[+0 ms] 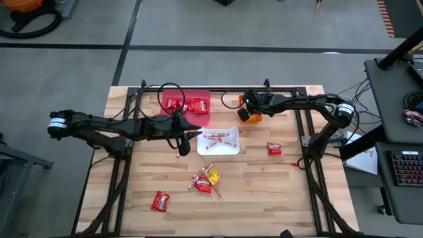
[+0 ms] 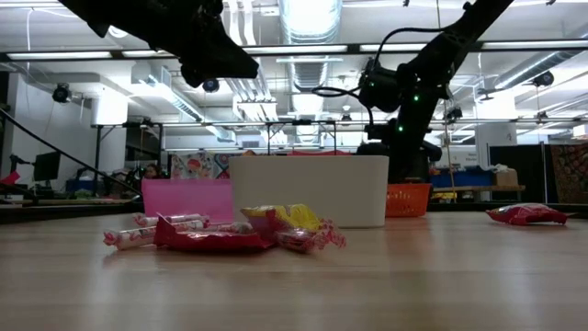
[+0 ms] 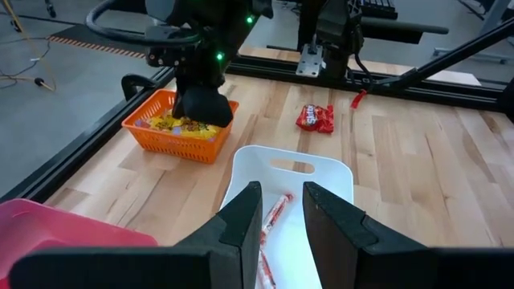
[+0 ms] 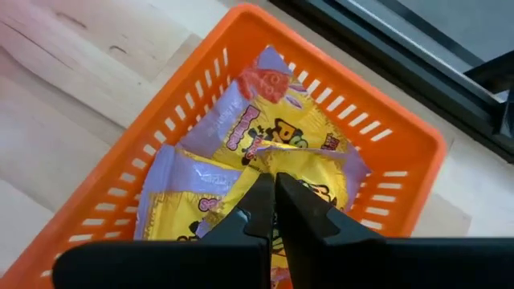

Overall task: Sort candy
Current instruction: Put the white candy into the white bin

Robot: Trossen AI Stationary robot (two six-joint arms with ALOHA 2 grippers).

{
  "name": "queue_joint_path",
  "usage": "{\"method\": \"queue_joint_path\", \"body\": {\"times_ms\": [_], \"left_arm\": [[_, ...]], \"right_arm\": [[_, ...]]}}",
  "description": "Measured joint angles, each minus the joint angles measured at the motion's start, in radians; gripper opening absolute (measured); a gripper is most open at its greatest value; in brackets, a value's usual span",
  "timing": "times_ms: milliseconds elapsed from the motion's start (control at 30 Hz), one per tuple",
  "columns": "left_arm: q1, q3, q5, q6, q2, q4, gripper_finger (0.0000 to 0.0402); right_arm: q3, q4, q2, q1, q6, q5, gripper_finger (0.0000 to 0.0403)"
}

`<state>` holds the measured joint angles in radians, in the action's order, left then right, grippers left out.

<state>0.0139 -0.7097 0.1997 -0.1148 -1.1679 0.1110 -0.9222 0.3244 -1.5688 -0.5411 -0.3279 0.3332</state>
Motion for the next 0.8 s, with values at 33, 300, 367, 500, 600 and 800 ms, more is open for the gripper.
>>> {"method": "queue_joint_path", "body": {"times_ms": [33,300,367,500,600,800], "left_arm": [[0.000,0.000,0.000,-0.002,0.000,-0.002,0.0077],[0.000,0.000,0.000,-0.021,0.000,-0.016,0.0078],[0.000,0.000,0.000,-0.035,0.000,-0.032,0.0078],[0.000,0.000,0.000,-0.091,0.000,-0.092,0.0078],[0.000,0.000,0.000,-0.155,0.000,-0.168,0.0078],[-0.006,0.000,-0.001,-0.356,0.000,-0.414,0.0078]], "right_arm": [[0.000,0.000,0.005,0.000,0.000,0.000,0.0012],[-0.026,0.017,0.049,0.008,0.016,0.000,0.0012],[-0.037,0.025,0.064,0.013,0.026,0.000,0.0012],[-0.069,0.073,0.091,0.027,0.034,0.000,0.0012],[-0.086,0.106,0.121,0.046,0.034,0.000,0.0012],[-0.090,0.130,0.211,0.118,0.034,0.000,0.0012]]}}
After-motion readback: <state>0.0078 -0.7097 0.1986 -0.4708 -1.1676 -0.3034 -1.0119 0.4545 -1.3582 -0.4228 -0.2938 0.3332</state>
